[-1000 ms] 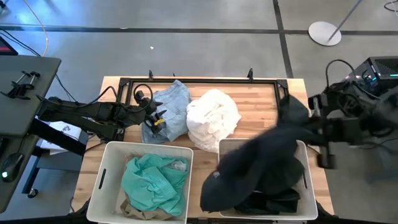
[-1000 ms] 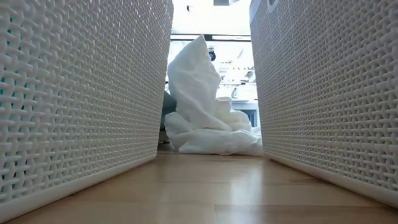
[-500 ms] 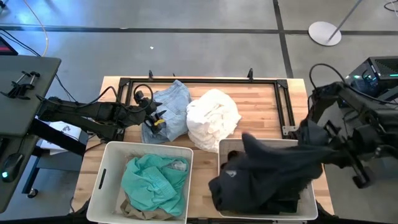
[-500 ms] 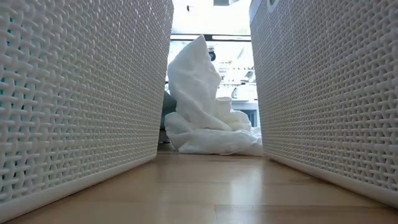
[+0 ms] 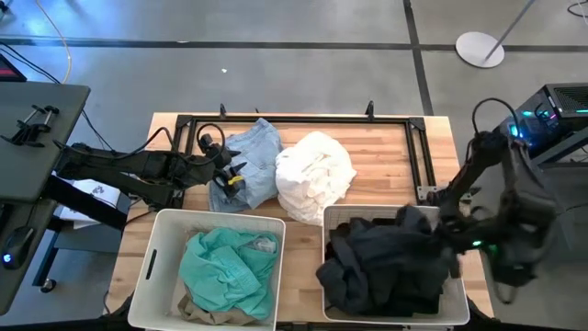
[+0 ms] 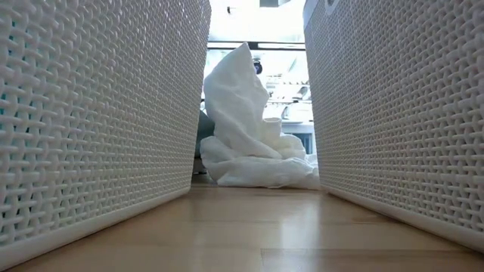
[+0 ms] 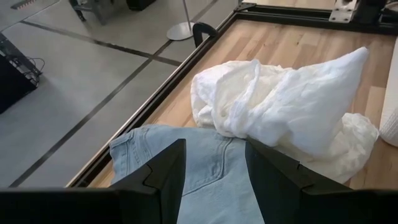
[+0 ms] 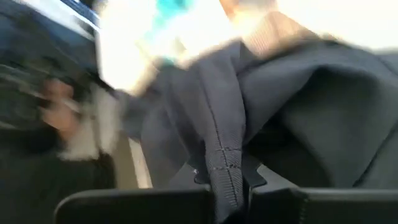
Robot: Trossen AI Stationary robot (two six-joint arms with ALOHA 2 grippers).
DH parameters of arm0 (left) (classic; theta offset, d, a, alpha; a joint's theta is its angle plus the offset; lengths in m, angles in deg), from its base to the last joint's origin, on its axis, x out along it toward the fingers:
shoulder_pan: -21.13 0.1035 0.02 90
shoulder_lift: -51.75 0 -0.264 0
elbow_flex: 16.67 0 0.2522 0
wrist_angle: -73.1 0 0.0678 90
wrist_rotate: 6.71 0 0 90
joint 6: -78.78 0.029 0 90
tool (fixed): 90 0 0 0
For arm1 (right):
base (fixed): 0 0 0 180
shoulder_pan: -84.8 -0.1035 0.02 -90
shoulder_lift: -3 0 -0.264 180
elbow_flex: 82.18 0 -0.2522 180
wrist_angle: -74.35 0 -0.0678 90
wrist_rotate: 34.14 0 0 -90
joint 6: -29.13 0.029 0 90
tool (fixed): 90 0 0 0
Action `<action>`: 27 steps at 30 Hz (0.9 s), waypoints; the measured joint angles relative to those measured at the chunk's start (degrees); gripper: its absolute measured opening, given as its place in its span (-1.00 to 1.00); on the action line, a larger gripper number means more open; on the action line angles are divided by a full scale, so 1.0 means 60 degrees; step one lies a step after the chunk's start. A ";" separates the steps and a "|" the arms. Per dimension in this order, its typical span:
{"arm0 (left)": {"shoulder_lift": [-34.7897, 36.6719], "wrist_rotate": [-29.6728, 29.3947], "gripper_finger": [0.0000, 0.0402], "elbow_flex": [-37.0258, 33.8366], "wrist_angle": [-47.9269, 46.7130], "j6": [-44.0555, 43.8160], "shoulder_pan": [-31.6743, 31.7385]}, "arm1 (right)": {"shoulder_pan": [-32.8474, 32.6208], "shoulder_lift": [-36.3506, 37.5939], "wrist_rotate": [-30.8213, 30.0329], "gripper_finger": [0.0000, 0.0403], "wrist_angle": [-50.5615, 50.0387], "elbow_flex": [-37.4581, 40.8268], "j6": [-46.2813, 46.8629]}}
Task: Sort clothes
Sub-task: Put the black shorts into the right white laundry bin
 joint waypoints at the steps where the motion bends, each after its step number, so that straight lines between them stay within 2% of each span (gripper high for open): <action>1: -0.0001 0.0000 -0.21 0.0000 0.0038 -0.0002 0.0001 | 0.0304 -0.0014 0.0867 -1.00 0.0271 0.0300 0.0188; 4: 0.0000 0.0000 -0.21 0.0000 0.0053 0.0001 -0.0003 | 0.1032 -0.0034 0.2628 -1.00 0.1292 0.1293 0.0360; 11: 0.0000 0.0000 -0.21 0.0000 0.0050 0.0001 0.0001 | 0.2676 -0.0004 0.4603 -1.00 0.6124 0.4163 -0.1044; 14: -0.0002 0.0000 -0.21 0.0000 0.0050 0.0001 -0.0001 | 0.3612 -0.0121 0.5588 -1.00 0.7594 0.5484 -0.1549; 17: -0.0002 0.0000 -0.21 0.0000 0.0050 0.0003 -0.0001 | 0.4521 -0.0332 0.6290 -1.00 0.8433 0.6689 -0.1997; 22: -0.0004 0.0000 -0.21 0.0000 0.0017 0.0008 -0.0002 | 0.5789 -0.0705 0.8021 -1.00 0.9884 0.8185 -0.2233; 27: -0.0004 0.0055 -0.21 0.0000 0.0017 0.0007 0.0001 | 0.6252 -0.0915 0.8475 -0.87 1.0128 0.8425 -0.2861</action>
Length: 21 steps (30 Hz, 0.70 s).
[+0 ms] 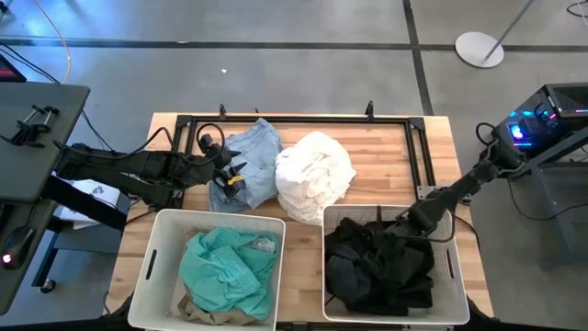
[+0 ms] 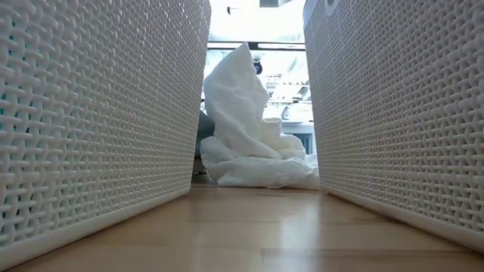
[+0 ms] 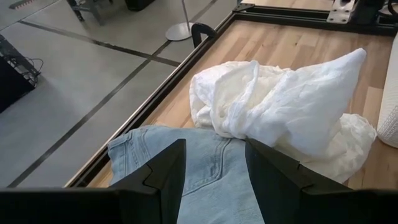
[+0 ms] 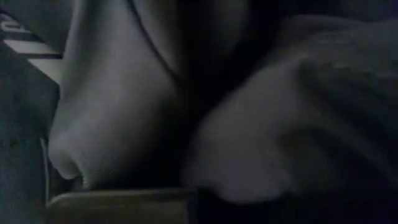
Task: Sort clothes
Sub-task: Put the black shorts into the right white laundry bin
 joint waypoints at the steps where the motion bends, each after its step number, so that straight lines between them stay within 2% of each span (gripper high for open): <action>1: 0.0000 0.0000 -0.21 0.0000 0.0000 0.0001 0.0000 | 0.0060 0.0000 0.0053 -0.82 0.0014 0.0004 -0.0141; 5: 0.0002 0.0006 -0.21 0.0000 0.0000 -0.0002 0.0000 | 0.0292 0.0322 0.0400 -0.60 -0.0109 -0.0055 -0.0090; 10: 0.0000 0.0007 -0.21 0.0000 0.0000 0.0005 0.0000 | 0.0280 0.0987 -0.0175 -0.42 -0.1296 -0.1013 -0.0315; 17: 0.0000 0.0011 -0.21 0.0000 -0.0011 0.0005 0.0000 | 0.0051 0.1602 -0.1124 -0.41 -0.5643 -0.4193 -0.0658; 21: 0.0000 0.0011 -0.21 0.0000 -0.0010 0.0003 -0.0004 | -0.0205 0.1632 -0.2207 -0.41 -0.6869 -0.5804 -0.1021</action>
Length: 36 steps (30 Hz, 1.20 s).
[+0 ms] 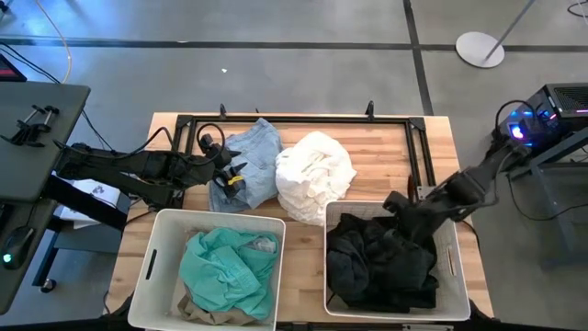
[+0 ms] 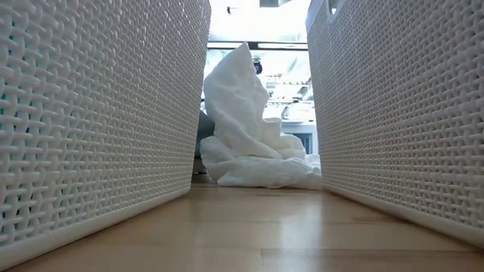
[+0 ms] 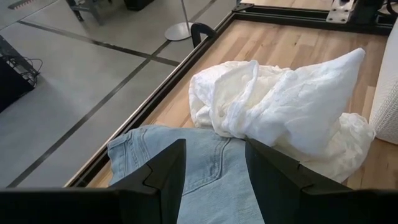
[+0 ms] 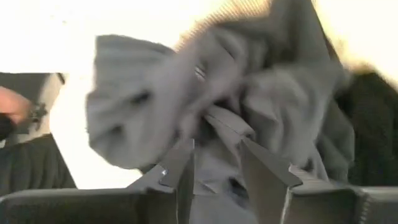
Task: Sort clothes
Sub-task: Put the black shorts into the right white laundry bin
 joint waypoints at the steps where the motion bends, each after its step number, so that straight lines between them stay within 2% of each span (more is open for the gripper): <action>1: 0.0000 0.0004 -0.21 0.0000 -0.0001 0.0001 0.0000 | -0.0042 0.0000 -0.0324 -0.41 0.0112 -0.0193 -0.0351; 3: 0.0000 0.0004 -0.21 0.0000 -0.0001 -0.0001 0.0000 | -0.0073 0.0000 -0.0749 -0.42 0.0768 -0.0301 -0.1275; 6: 0.0001 0.0004 -0.21 0.0000 0.0003 -0.0001 0.0000 | 0.0050 -0.0006 -0.0732 -0.47 0.2609 0.0236 -0.2764; 12: 0.0000 0.0004 -0.21 0.0000 0.0006 -0.0004 0.0000 | 0.0719 -0.0450 0.1210 -0.70 0.7095 0.2931 -0.4293; 15: 0.0000 0.0007 -0.21 0.0000 0.0010 -0.0005 0.0000 | 0.1052 -0.0735 0.2481 -0.84 0.8763 0.4337 -0.3608; 19: 0.0004 0.0007 -0.21 0.0000 0.0008 -0.0019 0.0000 | 0.1126 -0.0992 0.2903 -0.98 0.9076 0.5888 -0.2290; 23: 0.0002 0.0007 -0.21 0.0000 0.0021 -0.0043 0.0000 | 0.1025 -0.1154 0.3675 -0.98 0.9311 0.6804 -0.1089; 26: 0.0000 0.0009 -0.21 0.0000 0.0080 -0.0092 0.0000 | 0.0876 -0.1166 0.4049 -0.99 0.9040 0.6689 -0.1069; 29: 0.0000 0.0015 -0.21 0.0000 0.0205 -0.0095 0.0000 | 0.0797 -0.1051 0.4187 -1.00 0.8324 0.5829 -0.1139; 33: 0.0001 0.0113 -0.21 0.0000 0.0251 -0.0089 0.0000 | 0.0529 -0.0935 0.4067 -1.00 0.6091 0.3659 -0.1346; 36: 0.0000 0.0213 -0.21 0.0000 0.0254 -0.0008 0.0003 | 0.0245 -0.0939 0.3022 -1.00 0.3650 0.1829 -0.1904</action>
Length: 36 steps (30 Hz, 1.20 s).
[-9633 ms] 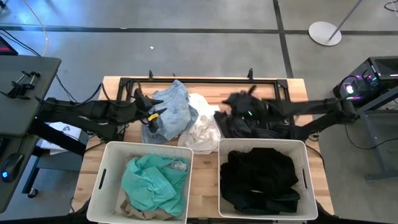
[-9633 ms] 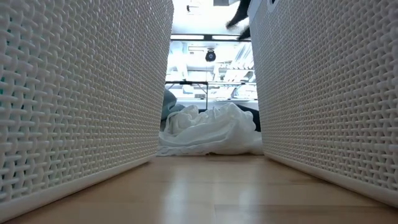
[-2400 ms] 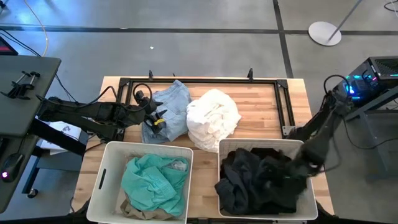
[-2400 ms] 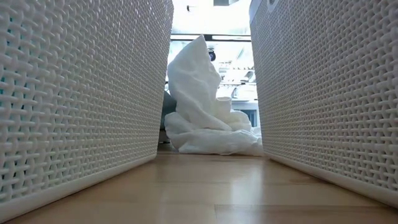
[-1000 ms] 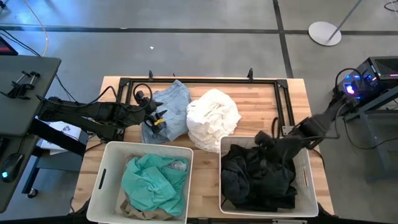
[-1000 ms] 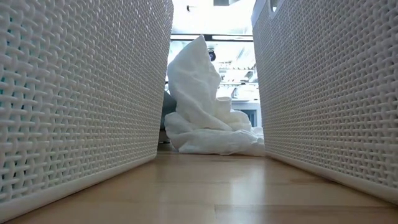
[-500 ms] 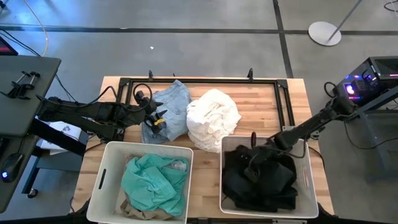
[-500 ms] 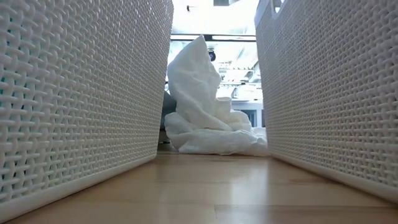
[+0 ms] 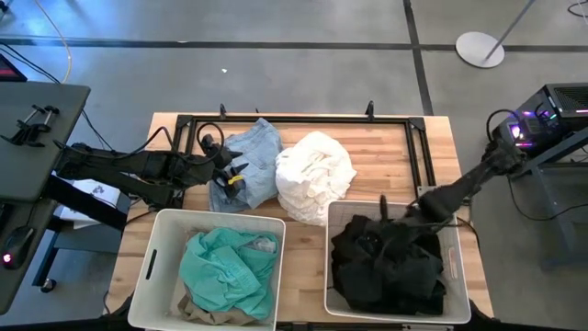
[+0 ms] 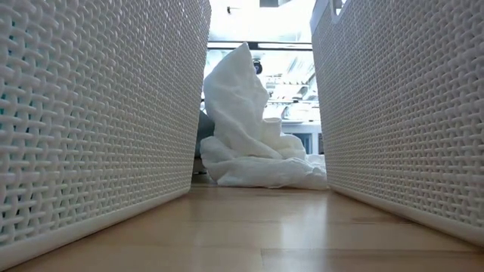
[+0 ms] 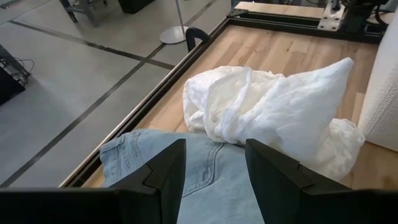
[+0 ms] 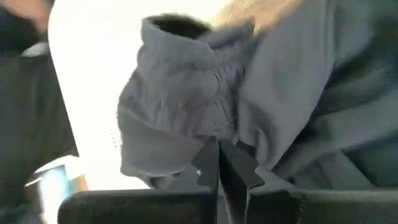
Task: Sort clothes
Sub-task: Put the black shorts into the right white laundry bin, then put the white dress into the left white laundry bin
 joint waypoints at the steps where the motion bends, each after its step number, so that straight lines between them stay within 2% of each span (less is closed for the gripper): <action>1: 0.0000 0.0005 -0.21 0.0000 0.0000 0.0003 0.0000 | -0.0093 -0.0002 -0.0539 -1.00 -0.0601 -0.0583 -0.0131; 4: 0.0002 0.0007 -0.21 0.0000 0.0007 0.0084 -0.0001 | -0.0312 0.0020 -0.2380 -1.00 -0.1635 -0.2089 -0.1065; 8: 0.0003 0.0008 -0.21 0.0000 0.0022 0.0098 -0.0002 | -0.0260 0.0017 -0.5068 -1.00 -0.1896 -0.3162 -0.3290; 10: 0.0002 0.0007 -0.21 0.0000 0.0058 0.0128 -0.0003 | 0.0125 0.0023 -0.5777 -0.99 -0.1933 -0.3422 -0.3995; 12: 0.0001 0.0008 -0.21 0.0000 0.0095 0.0180 -0.0003 | 0.0682 0.0026 -0.5996 -0.95 -0.1898 -0.3482 -0.4661; 15: 0.0000 0.0006 -0.21 0.0000 0.0187 0.0405 -0.0003 | 0.1739 -0.0077 -0.5766 -0.84 -0.1756 -0.3482 -0.5821; 19: 0.0000 0.0009 -0.21 0.0000 0.0427 0.1023 0.0024 | 0.3345 -0.0528 -0.4725 -0.62 -0.1326 -0.3482 -0.7330; 27: 0.0001 0.0034 -0.21 0.0000 0.1027 0.1847 0.0538 | 0.6113 -0.2498 -0.2628 0.00 0.0476 -0.3482 -0.9963; 33: 0.0004 0.0071 -0.21 0.0000 0.0976 0.1848 0.1003 | 0.7286 -0.4330 -0.0872 0.51 0.1906 -0.3482 -1.0826; 36: 0.0000 0.0189 -0.21 0.0000 0.0976 0.1847 0.1109 | 0.7509 -0.5217 -0.0759 0.66 0.1978 -0.3618 -1.0837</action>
